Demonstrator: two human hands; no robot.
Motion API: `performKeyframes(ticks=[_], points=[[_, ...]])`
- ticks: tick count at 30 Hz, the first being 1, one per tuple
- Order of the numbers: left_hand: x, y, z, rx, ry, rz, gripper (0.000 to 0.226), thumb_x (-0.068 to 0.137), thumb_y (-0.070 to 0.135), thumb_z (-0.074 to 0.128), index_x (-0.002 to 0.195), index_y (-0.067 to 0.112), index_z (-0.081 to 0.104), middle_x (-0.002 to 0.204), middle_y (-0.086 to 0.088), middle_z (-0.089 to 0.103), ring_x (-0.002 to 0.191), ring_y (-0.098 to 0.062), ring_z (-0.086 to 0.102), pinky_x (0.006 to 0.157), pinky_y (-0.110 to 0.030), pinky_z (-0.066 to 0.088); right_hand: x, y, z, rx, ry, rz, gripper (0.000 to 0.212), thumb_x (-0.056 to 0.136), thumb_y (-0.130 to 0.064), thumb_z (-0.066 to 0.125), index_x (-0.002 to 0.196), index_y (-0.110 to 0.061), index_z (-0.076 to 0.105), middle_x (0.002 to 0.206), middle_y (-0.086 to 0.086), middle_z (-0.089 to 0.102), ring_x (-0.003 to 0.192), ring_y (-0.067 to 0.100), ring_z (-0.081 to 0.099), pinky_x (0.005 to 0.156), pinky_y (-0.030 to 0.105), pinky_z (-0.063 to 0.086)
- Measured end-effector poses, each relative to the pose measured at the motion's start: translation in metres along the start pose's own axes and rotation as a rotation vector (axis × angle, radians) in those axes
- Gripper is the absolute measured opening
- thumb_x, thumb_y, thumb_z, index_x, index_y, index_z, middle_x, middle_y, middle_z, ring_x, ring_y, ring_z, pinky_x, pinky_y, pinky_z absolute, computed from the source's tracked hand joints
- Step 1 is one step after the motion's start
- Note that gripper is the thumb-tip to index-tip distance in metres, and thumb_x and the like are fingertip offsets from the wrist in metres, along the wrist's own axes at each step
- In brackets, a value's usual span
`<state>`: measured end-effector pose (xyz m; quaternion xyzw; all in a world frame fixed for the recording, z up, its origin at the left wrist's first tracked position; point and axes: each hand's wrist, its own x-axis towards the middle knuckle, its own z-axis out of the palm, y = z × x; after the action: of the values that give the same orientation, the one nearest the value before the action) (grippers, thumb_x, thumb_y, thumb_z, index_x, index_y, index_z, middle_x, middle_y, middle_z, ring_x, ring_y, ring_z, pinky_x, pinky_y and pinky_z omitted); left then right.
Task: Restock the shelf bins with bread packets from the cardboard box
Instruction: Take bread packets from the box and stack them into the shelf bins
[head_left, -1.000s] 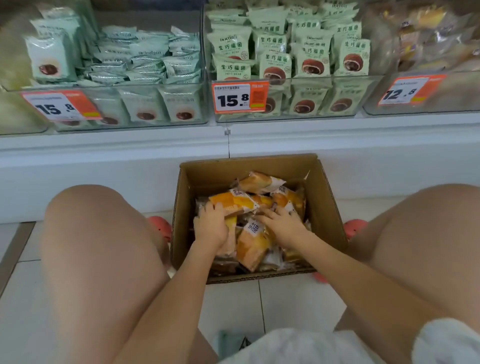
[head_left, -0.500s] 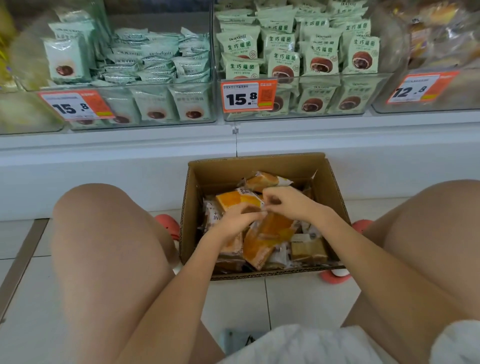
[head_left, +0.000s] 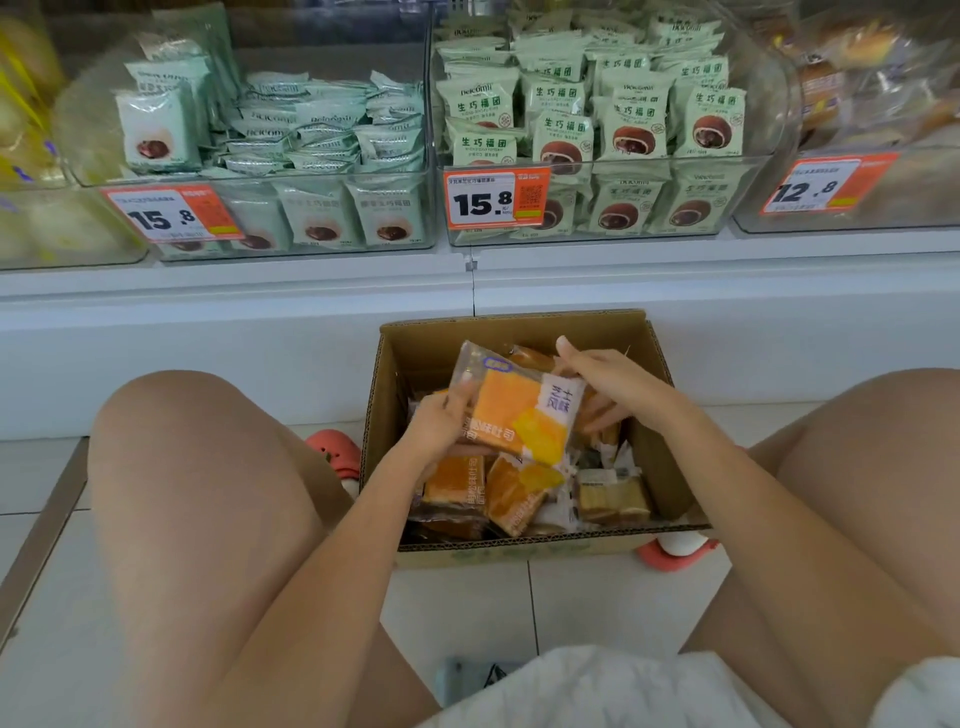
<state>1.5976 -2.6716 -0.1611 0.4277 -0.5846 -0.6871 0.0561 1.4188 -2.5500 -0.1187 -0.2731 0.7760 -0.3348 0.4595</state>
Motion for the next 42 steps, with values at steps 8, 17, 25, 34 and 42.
performKeyframes(ticks=[8, 17, 25, 34, 42], points=[[-0.011, 0.019, 0.0, -0.181, 0.112, 0.163, 0.052, 0.101, 0.045, 0.025, 0.109, 0.008, 0.061, 0.094, -0.014, 0.072, 0.088, -0.023, 0.071, 0.066, -0.029, 0.06, -0.006, -0.013, 0.011, 0.267, 0.103, -0.099, 0.042, 0.1, -0.045, 0.034, 0.125, -0.016, 0.052, 0.1, 0.002, 0.069, 0.082, 0.02, 0.07, 0.059, 0.028, 0.055], [-0.016, 0.028, 0.009, -0.176, 0.085, 0.221, 0.056, 0.102, 0.045, 0.021, 0.114, 0.009, 0.062, 0.093, -0.012, 0.073, 0.085, -0.02, 0.072, 0.069, -0.03, 0.059, -0.002, -0.014, 0.021, 0.51, 0.423, -0.137, 0.039, 0.102, -0.039, 0.034, 0.106, -0.01, 0.06, 0.093, 0.006, 0.07, 0.073, 0.018, 0.066, 0.046, 0.024, 0.049], [-0.039, 0.111, 0.001, -0.094, 0.14, 0.429, 0.041, 0.102, 0.042, 0.026, 0.107, 0.024, 0.062, 0.086, -0.006, 0.066, 0.078, -0.012, 0.067, 0.059, -0.025, 0.056, -0.034, -0.071, -0.012, 0.526, 0.199, -0.245, 0.02, 0.088, -0.043, 0.06, 0.097, -0.025, 0.064, 0.093, 0.004, 0.072, 0.087, 0.026, 0.069, 0.079, 0.044, 0.053], [-0.046, 0.335, -0.004, 0.441, 0.7, 1.303, 0.053, 0.101, 0.039, 0.022, 0.092, 0.013, 0.068, 0.084, -0.004, 0.069, 0.078, -0.018, 0.061, 0.067, -0.032, 0.045, -0.106, -0.254, -0.165, 0.426, 0.578, -0.775, 0.025, 0.079, -0.039, 0.067, 0.098, -0.023, 0.063, 0.093, -0.006, 0.071, 0.079, 0.012, 0.069, 0.061, 0.032, 0.058], [0.028, 0.431, 0.013, 0.997, 1.251, 1.739, 0.012, 0.089, 0.021, 0.051, 0.087, 0.01, 0.051, 0.082, -0.009, 0.055, 0.076, -0.024, 0.042, 0.07, -0.034, 0.031, -0.065, -0.377, -0.266, 0.24, 0.628, -0.748, 0.015, 0.088, -0.027, 0.065, 0.101, -0.022, 0.058, 0.091, -0.001, 0.065, 0.075, 0.012, 0.062, 0.075, 0.037, 0.054]])
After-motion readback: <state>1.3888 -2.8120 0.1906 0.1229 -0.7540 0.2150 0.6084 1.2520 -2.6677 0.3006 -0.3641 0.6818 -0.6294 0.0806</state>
